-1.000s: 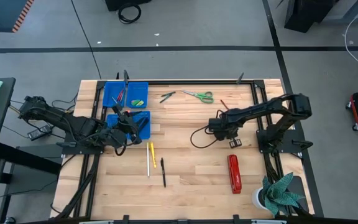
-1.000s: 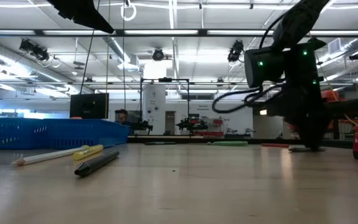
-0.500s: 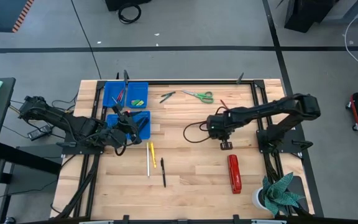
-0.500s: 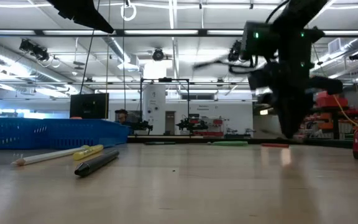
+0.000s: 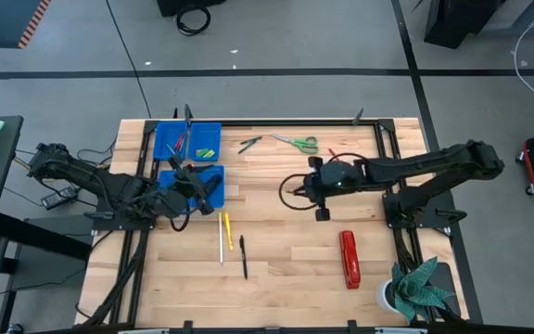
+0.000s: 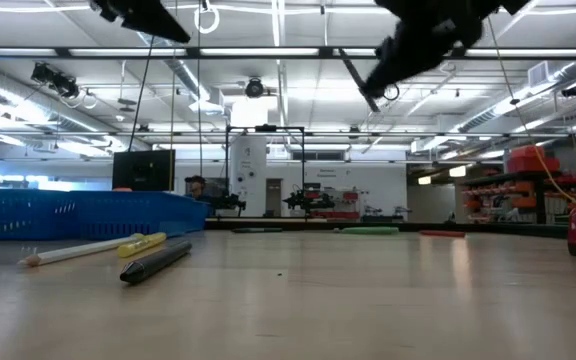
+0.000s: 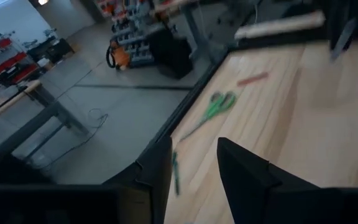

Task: Sort crayons/erasers/pens/pencils in bins
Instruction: Put the gray crayon into the top left blue bin

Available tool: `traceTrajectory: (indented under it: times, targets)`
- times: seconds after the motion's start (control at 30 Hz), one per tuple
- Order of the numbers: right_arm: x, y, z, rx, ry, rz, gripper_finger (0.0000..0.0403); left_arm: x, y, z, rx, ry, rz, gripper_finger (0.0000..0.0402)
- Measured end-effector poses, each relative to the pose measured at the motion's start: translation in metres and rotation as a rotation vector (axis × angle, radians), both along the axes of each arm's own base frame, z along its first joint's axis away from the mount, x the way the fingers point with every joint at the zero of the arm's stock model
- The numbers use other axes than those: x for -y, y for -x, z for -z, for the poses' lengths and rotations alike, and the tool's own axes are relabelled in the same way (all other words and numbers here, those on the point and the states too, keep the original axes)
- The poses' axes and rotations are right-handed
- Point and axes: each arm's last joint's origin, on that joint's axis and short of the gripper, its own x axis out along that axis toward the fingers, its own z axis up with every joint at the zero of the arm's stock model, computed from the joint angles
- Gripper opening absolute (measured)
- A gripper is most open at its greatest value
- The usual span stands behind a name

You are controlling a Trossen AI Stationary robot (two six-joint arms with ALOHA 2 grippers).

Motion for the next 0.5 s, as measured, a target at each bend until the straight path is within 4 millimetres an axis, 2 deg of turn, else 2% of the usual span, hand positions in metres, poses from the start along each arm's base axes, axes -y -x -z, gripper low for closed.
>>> traceTrajectory:
  times: [0.1, 0.2, 0.3, 0.5]
  targets:
    - [-0.001, -0.012, -0.010, 0.160, 0.025, -0.049, 0.0029, 0.003, -0.004, -0.005, 0.022, 0.011, 0.082, 0.0144]
    - [-0.005, -0.025, -0.020, 0.333, 0.039, -0.166, 0.0029, 0.007, -0.007, -0.007, -0.017, 0.005, 0.231, 0.0148]
    - [-0.008, -0.035, -0.024, 0.448, 0.059, -0.276, 0.0029, 0.009, -0.009, -0.010, -0.011, -0.002, 0.310, 0.0148]
    - [-0.011, -0.047, -0.021, 0.549, 0.109, -0.380, 0.0029, 0.014, -0.015, -0.015, 0.005, -0.036, 0.457, 0.0140]
